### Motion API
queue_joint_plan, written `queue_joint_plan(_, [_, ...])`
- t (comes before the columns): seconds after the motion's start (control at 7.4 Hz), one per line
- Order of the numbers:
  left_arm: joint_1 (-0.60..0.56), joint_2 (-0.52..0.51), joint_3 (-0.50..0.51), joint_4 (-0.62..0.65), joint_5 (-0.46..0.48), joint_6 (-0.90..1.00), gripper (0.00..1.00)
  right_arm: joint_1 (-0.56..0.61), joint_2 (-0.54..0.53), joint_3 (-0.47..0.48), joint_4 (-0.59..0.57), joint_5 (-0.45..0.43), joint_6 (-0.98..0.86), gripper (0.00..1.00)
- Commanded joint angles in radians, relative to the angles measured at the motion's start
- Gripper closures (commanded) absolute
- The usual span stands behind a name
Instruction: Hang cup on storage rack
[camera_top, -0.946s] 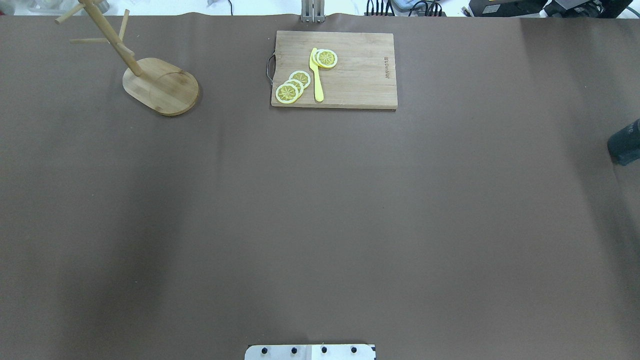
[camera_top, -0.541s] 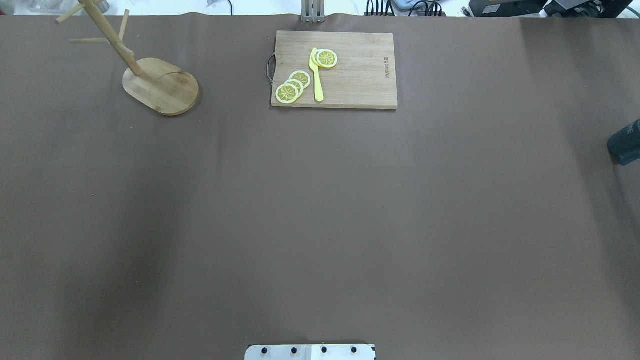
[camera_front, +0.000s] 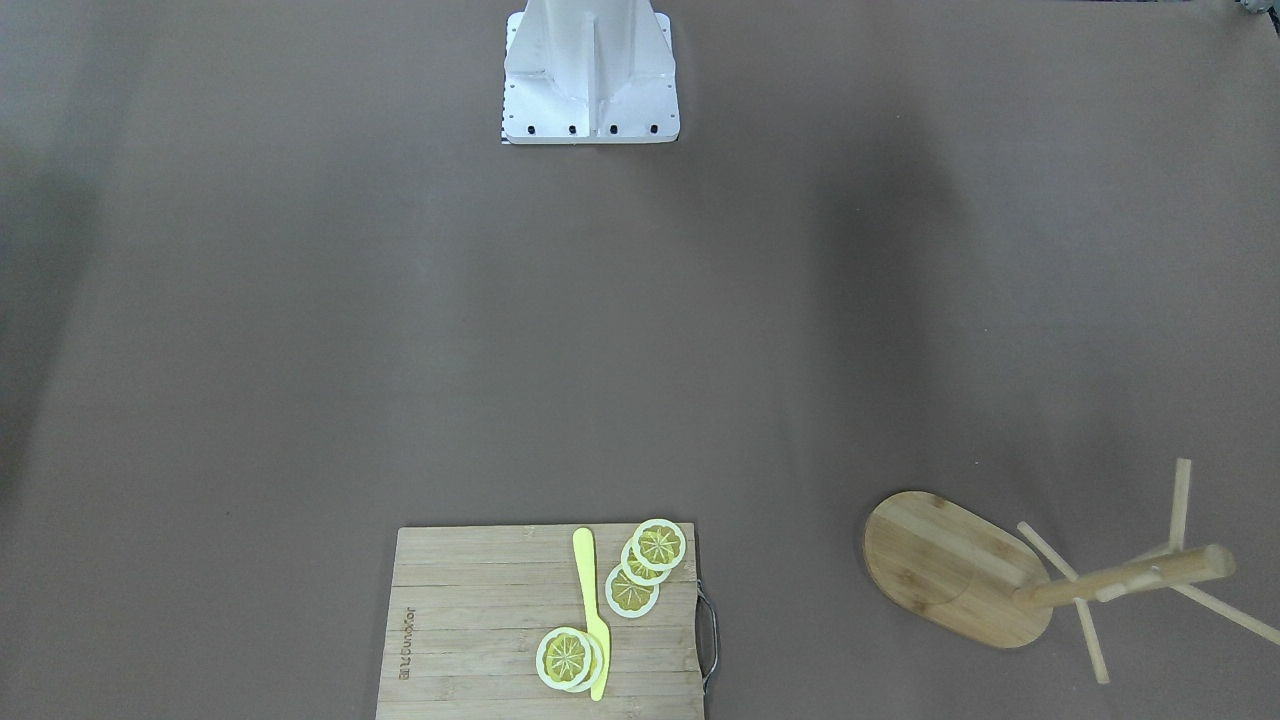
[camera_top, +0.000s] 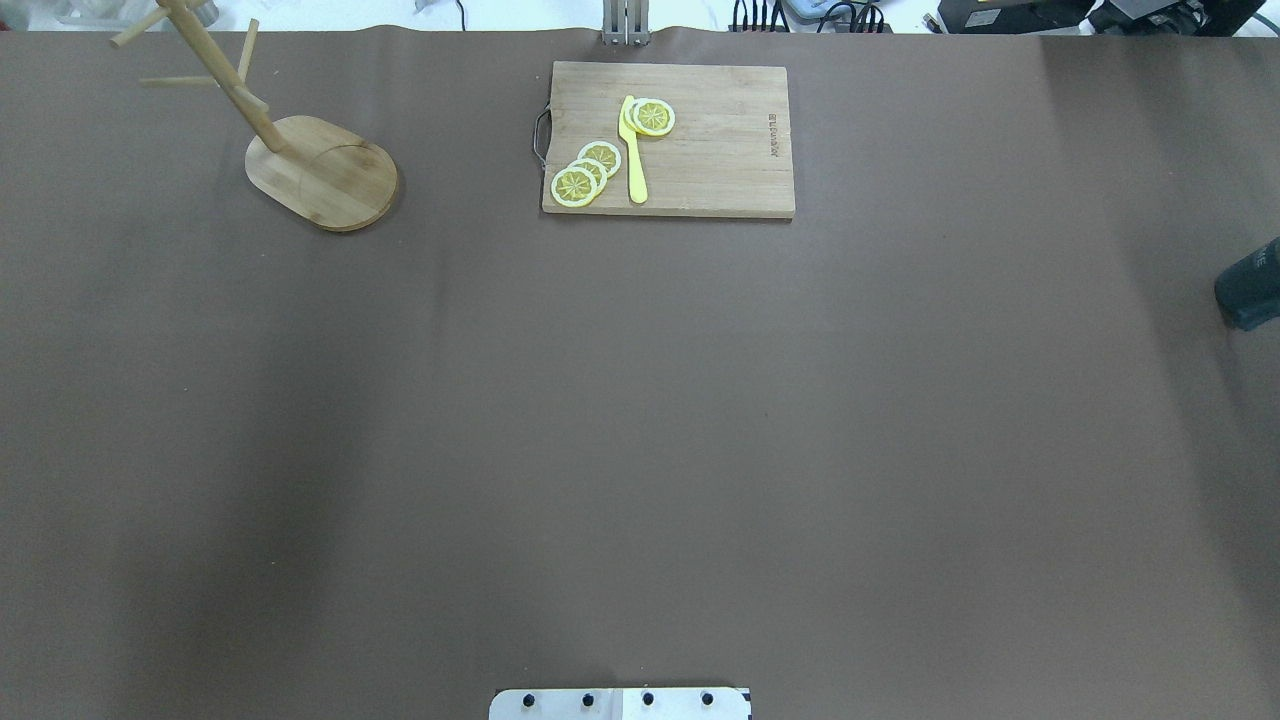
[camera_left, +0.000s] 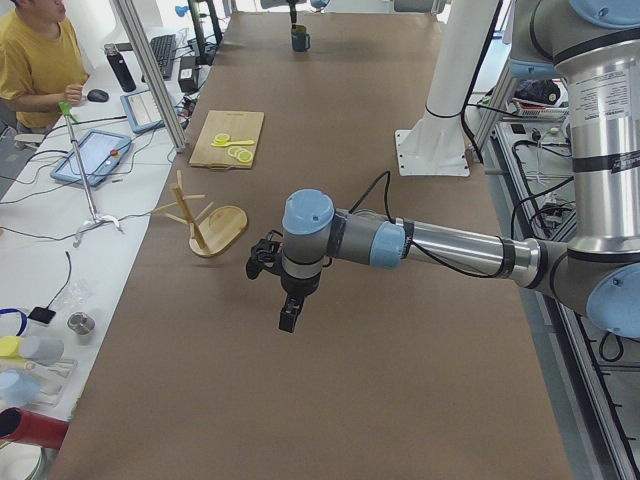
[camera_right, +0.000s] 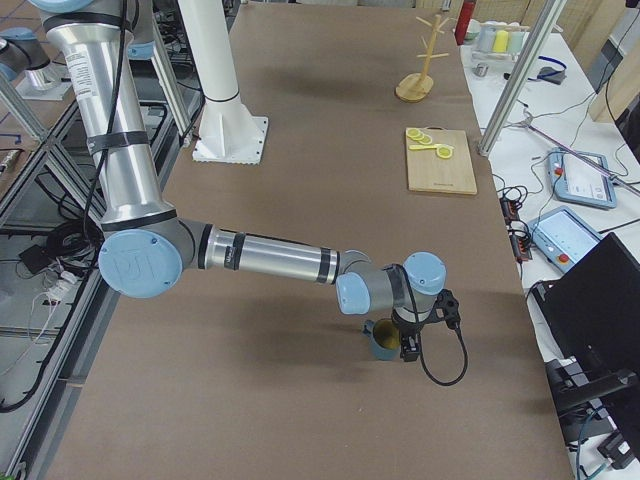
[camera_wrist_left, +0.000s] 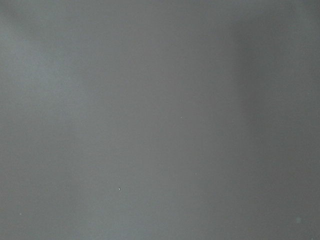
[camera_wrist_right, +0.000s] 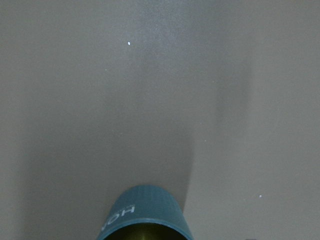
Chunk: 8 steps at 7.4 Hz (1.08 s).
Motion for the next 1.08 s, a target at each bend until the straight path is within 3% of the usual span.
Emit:
queue_joint_plan(0.0, [-0.001, -0.001, -0.005, 0.0, 0.0, 0.0, 0.02, -0.001, -0.024, 0.0, 0.002, 0.032, -0.035, 0.13])
queue_joint_plan(0.27, [-0.001, -0.001, -0.004, 0.0, 0.0, 0.0, 0.02, -0.005, -0.027, -0.014, 0.003, 0.031, -0.038, 0.18])
queue_joint_plan(0.68, [-0.001, -0.002, -0.002, 0.0, 0.001, 0.0, 0.02, -0.019, -0.018, -0.064, 0.066, 0.032, -0.028, 0.4])
queue_joint_plan(0.81, [-0.001, -0.002, -0.002, 0.0, 0.001, 0.0, 0.02, -0.019, -0.018, -0.065, 0.066, 0.032, -0.025, 0.65])
queue_joint_plan(0.95, [0.001, -0.002, -0.002, 0.0, 0.001, 0.0, 0.02, -0.021, -0.015, -0.063, 0.065, 0.034, -0.023, 1.0])
